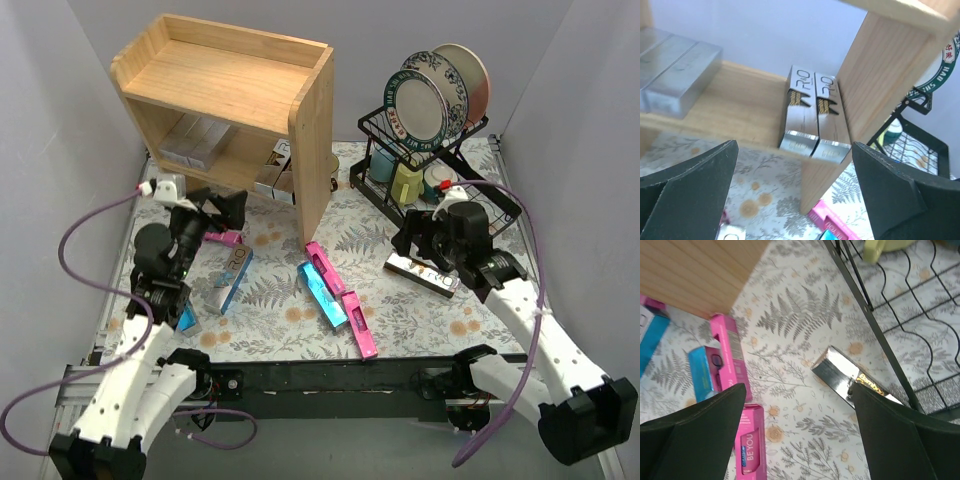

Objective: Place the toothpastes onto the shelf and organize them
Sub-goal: Place the toothpaste on the shelf, then adjust the toothpaste at the center of the board.

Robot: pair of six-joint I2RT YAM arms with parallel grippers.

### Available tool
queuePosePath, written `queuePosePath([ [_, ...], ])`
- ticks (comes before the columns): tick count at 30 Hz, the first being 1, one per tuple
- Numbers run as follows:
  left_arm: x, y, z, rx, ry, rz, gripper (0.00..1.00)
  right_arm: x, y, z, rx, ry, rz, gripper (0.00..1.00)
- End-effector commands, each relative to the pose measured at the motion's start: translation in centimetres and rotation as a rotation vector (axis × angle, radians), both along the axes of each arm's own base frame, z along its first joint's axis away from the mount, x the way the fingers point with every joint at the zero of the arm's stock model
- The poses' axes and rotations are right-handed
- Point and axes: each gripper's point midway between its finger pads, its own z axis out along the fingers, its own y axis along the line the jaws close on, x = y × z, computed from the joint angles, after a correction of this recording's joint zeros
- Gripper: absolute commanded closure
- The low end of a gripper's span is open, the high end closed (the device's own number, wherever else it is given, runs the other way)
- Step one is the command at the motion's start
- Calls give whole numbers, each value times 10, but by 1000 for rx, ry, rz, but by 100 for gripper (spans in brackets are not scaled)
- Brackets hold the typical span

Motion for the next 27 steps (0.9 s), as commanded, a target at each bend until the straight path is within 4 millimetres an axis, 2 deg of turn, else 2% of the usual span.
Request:
queuePosePath([
  [1, -26, 29, -40, 70, 40, 120, 2, 8, -9, -20, -102, 106, -25, 4],
  [3, -40, 37, -39, 68, -4, 149, 2, 14, -9, -32, -134, 150, -23, 4],
  [4, -42, 40, -52, 69, 10, 160, 2, 16, -9, -36, -148, 163, -23, 4],
  [6, -51, 43, -49, 47, -31, 170, 2, 22, -7, -47, -178, 192, -1, 4],
  [7, -53, 44, -56, 44, -32, 173, 2, 22, -4, -52, -183, 208, 21, 4],
  [8, -55, 44, -53, 38, -51, 172, 2, 23, -3, -62, -210, 236, 45, 5],
  [10, -62, 46, -47, 32, -81, 176, 2, 23, -4, -67, -241, 265, 65, 5],
  [15, -65, 42, -45, 35, -100, 154, 2, 22, -1, -90, -263, 352, 96, 5],
  [22, -67, 38, -44, 45, -111, 131, 2, 26, -11, -115, -325, 378, 60, 5],
  [27, -68, 34, -45, 48, -113, 115, 2, 20, -16, -129, -357, 410, 48, 5],
])
